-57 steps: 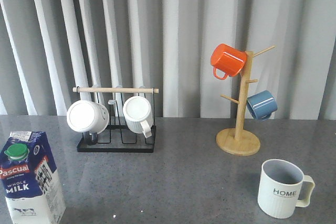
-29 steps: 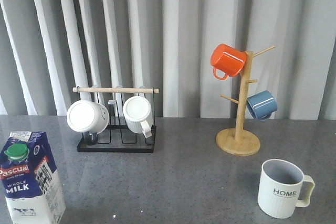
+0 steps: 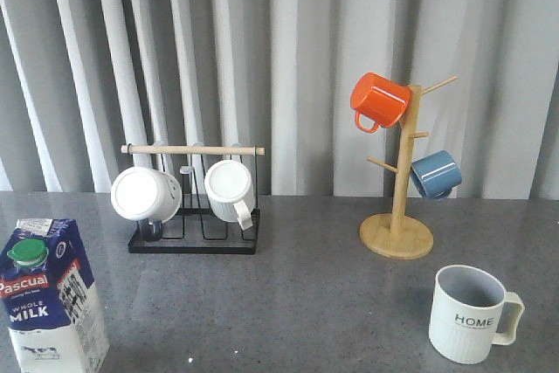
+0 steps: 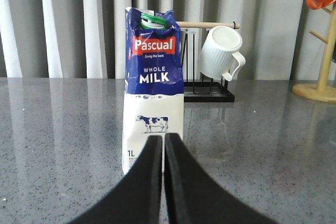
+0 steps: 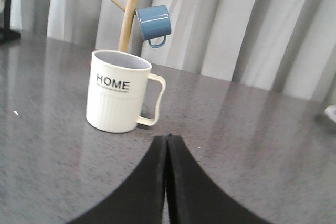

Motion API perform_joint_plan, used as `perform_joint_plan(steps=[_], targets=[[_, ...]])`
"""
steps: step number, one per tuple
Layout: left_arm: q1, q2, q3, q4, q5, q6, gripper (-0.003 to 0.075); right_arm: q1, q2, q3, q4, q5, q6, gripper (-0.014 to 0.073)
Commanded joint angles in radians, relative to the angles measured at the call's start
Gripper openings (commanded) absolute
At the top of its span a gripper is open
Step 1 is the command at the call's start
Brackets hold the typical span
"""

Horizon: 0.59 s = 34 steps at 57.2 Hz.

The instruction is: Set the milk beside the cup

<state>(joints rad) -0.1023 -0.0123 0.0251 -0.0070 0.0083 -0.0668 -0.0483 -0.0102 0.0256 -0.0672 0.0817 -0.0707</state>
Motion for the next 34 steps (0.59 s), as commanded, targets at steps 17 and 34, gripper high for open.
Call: perform_joint_plan(steps=[17,34], targets=[[0.003,0.172,-0.252,0.019,-0.247,0.052,-0.0008,-0.004,0.177,-0.244,0.251,-0.393,0.041,-0.0009],[0.003,0.716,-0.586,0.019,-0.223,0.044,-0.0008,0.05,0.653,-0.623,0.252,-0.301,-0.072,-0.0009]])
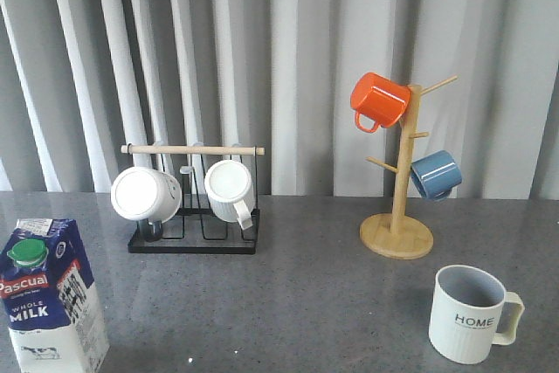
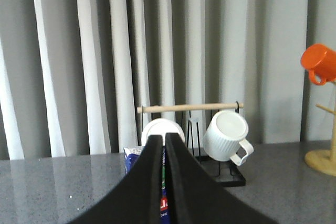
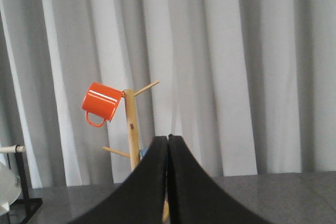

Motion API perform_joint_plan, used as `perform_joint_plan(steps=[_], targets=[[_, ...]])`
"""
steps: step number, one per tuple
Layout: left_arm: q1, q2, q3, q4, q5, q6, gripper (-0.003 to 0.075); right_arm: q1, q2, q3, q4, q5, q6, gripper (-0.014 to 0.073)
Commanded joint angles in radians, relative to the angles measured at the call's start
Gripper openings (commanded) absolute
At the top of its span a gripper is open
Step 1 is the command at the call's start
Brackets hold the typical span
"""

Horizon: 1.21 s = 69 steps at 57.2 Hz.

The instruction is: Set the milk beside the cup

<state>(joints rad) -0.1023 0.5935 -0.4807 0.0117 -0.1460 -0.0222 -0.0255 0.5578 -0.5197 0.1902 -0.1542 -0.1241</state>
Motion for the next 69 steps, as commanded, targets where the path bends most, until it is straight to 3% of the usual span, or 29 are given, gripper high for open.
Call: perform_joint_plan(steps=[1,8,23,31,40,49,58,69], targets=[[0.003,0.131,-0.088,0.0,-0.073,0.0,-0.0008,0.033,0.095,-0.08,-0.005,-0.072,-0.019,-0.0009],[0.003,0.209,-0.115,0.0,-0.102,-0.001,-0.0008,0.052,0.14,-0.084,-0.003,-0.152,-0.012,-0.0009],[0.003,0.199,-0.116,0.0,-0.106,-0.072,-0.0006,0.052,0.139,-0.084,-0.005,0.01,-0.034,0.0005],[0.003,0.199,-0.116,0.001,-0.099,-0.072,0.0022,0.052,0.139,-0.084,-0.014,0.073,-0.088,0.0119],[0.003,0.199,-0.116,0.001,-0.098,-0.072,0.0185,0.052,0.139,-0.084,-0.006,0.114,-0.149,0.0376],[0.003,0.199,-0.116,0.001,-0.098,-0.072,0.0461,0.052,0.139,-0.084,-0.004,0.133,-0.146,0.058],[0.003,0.199,-0.116,0.001,-0.101,-0.072,0.0622,0.052,0.139,-0.084,-0.004,0.146,-0.146,0.0615],[0.003,0.199,-0.113,0.001,-0.099,-0.072,0.0623,0.052,0.139,-0.084,-0.005,0.154,-0.146,0.0575]])
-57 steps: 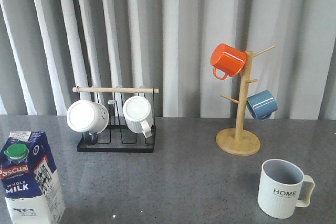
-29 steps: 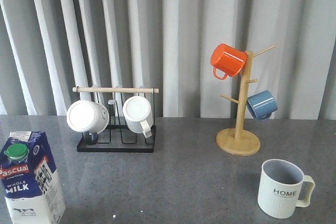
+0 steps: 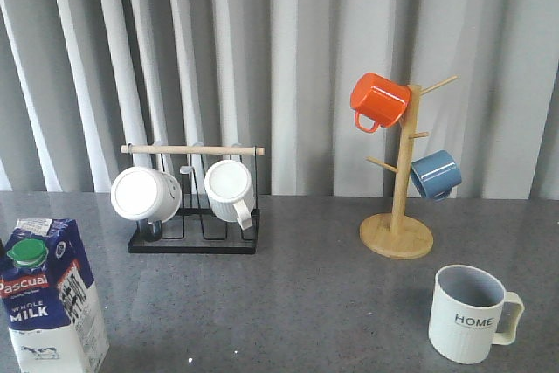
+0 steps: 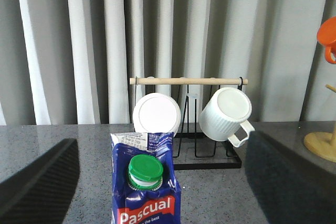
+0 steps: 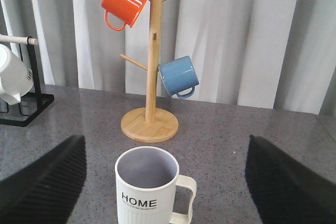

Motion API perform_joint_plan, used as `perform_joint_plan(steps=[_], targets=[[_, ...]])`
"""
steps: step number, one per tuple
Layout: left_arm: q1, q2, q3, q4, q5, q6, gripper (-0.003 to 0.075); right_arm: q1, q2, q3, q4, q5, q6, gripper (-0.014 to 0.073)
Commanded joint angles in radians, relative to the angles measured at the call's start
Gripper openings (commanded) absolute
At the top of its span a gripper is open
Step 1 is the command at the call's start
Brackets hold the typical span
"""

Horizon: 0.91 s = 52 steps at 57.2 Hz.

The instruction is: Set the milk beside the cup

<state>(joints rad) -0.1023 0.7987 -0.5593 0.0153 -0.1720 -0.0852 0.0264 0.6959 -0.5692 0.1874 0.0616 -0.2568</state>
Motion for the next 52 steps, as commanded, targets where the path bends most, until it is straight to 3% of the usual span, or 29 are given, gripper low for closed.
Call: perform_joint_plan(steps=[1,18,28,37,52], targets=[[0.003,-0.006,-0.035,-0.002,-0.073,-0.009,0.0619,0.0,0.0,-0.034,-0.002,-0.055,-0.016,0.0572],[0.003,-0.006,-0.035,-0.002,-0.073,-0.009,0.0552,0.0,0.021,-0.032,-0.029,-0.062,-0.021,0.0542],[0.003,-0.006,-0.035,-0.002,-0.073,-0.009,0.0536,-0.047,0.083,0.079,-0.138,-0.252,-0.008,0.0542],[0.003,-0.006,-0.035,-0.002,-0.073,-0.009,0.0535,-0.117,0.187,0.173,-0.15,-0.4,0.083,0.0542],[0.003,-0.006,-0.035,-0.002,-0.073,-0.009,0.0535,-0.214,0.431,0.199,-0.507,-0.66,0.338,0.0542]])
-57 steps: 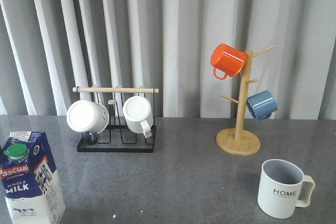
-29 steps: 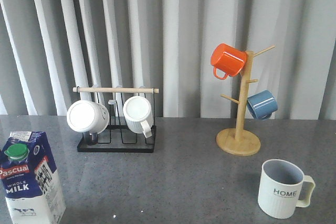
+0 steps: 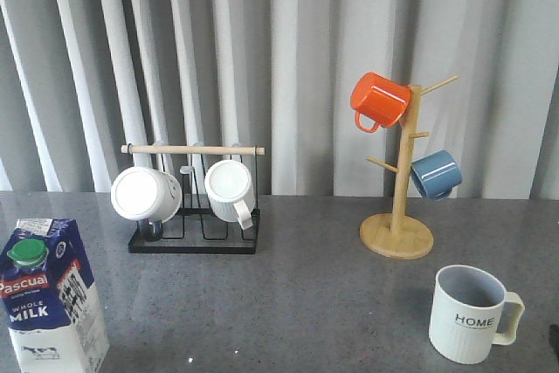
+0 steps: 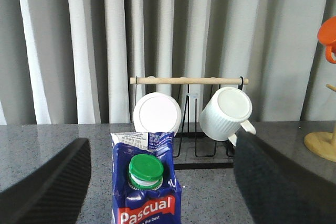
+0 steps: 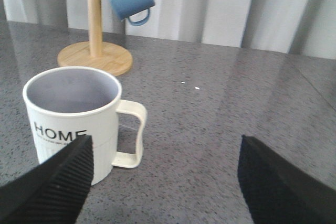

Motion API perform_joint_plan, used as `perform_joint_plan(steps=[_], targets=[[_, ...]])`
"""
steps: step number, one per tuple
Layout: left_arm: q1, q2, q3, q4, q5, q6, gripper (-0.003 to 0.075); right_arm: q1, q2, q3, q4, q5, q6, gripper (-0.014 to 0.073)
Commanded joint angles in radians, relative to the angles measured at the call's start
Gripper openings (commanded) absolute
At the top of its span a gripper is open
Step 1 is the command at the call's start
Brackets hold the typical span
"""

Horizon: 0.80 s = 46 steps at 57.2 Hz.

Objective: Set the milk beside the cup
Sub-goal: 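Lower the right gripper to the white HOME mug's handle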

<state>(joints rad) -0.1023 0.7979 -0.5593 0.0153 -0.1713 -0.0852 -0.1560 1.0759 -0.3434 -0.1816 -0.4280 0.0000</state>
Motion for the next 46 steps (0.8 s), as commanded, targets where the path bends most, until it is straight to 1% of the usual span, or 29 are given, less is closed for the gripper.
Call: perform_joint_plan(steps=[1,6,18,28,35,46], targets=[[0.003,-0.005,-0.035,-0.002,-0.073,-0.009,0.0535,-0.039,0.067,-0.027,-0.157,-0.188,0.1,0.0542],[0.003,-0.005,-0.035,-0.002,-0.073,-0.009,0.0535,-0.067,0.132,-0.027,-0.182,-0.258,0.146,0.0542],[0.003,-0.005,-0.035,-0.002,-0.073,-0.009,0.0535,-0.08,0.264,-0.027,-0.183,-0.428,0.126,0.0542],[0.003,-0.005,-0.035,-0.002,-0.073,-0.009,0.0535,-0.08,0.383,-0.027,-0.156,-0.567,0.112,0.0542],[0.003,-0.005,-0.035,-0.002,-0.073,-0.009,0.0535,-0.08,0.45,-0.027,-0.138,-0.621,0.085,0.0542],[0.003,-0.005,-0.035,-0.002,-0.073,-0.009,0.0535,-0.08,0.509,-0.027,-0.057,-0.676,0.074,0.0541]])
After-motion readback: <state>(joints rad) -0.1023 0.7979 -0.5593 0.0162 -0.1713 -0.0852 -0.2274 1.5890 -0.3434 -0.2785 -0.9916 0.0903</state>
